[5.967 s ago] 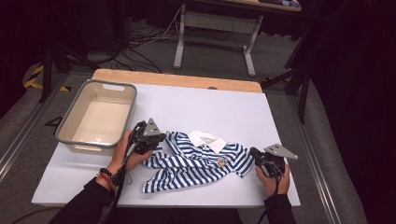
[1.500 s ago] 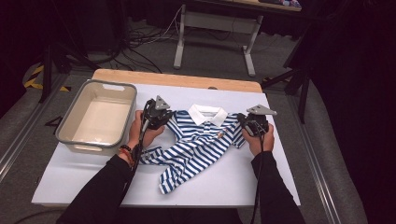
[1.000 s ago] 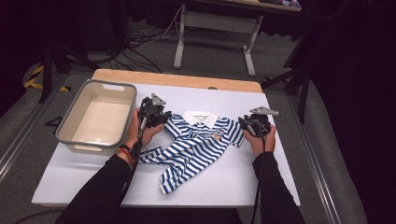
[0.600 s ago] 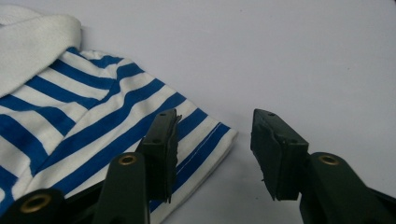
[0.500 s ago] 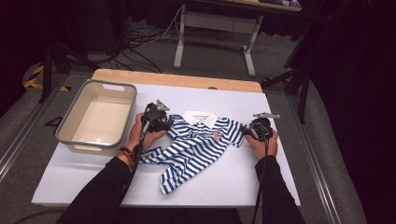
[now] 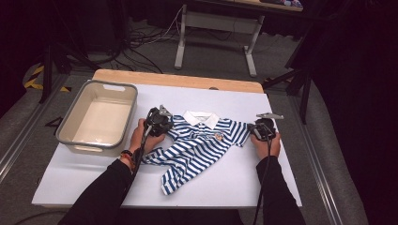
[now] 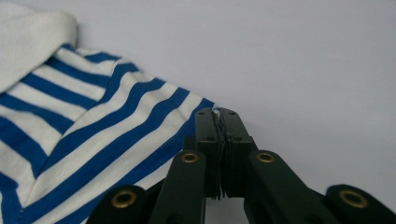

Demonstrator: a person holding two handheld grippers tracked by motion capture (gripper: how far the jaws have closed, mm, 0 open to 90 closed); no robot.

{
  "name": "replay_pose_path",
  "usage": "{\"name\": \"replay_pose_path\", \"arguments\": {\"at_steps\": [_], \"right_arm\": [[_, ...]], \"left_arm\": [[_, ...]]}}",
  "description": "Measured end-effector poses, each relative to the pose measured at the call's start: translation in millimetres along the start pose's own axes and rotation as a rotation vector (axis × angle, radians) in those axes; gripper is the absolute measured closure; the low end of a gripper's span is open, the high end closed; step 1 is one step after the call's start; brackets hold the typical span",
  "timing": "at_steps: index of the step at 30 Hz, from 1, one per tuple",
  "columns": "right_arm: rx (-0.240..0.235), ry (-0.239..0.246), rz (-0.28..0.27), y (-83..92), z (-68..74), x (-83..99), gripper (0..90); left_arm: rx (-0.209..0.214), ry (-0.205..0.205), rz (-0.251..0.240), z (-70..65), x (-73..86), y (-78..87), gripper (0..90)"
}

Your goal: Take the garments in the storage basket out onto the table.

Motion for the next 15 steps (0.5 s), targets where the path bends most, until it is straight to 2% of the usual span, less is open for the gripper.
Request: {"name": "replay_pose_path", "arguments": {"at_steps": [3,4,5,6,10,15], "right_arm": [[0.04,0.016,-0.024,6.3,-5.0,-5.0,88.7],[0.075,0.029,-0.03,9.0,-8.4,-8.2,88.7],[0.075,0.029,-0.03,9.0,-8.4,-8.2,88.7],[0.096,0.04,-0.032,10.6,-11.0,-9.9,88.7],[0.106,0.016,-0.046,11.9,-18.8,-13.9,88.5],[0.111,0.001,-0.049,9.1,-17.7,-11.5,83.9]], "left_arm": [[-0.015,0.011,-0.034,2.5,-5.1,2.8,89.7],[-0.036,0.009,-0.035,4.7,-6.5,3.8,89.7],[-0.039,0.013,-0.033,6.4,-7.4,4.4,89.7],[-0.045,0.026,-0.036,8.5,-8.3,4.1,89.7],[-0.068,0.014,-0.012,11.6,-6.4,1.6,89.5],[-0.074,0.051,-0.023,15.3,-6.0,4.6,88.6]]}}
Point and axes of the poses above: each handheld gripper's, and its own axes: y roughly backward along the jaws, x roughly out of its underside, z roughly to its left, the point moved 7 cm from there along -y, roughly forward along the jaws, and after that the axes turned 14 degrees about -x, right-handed, at the moved point
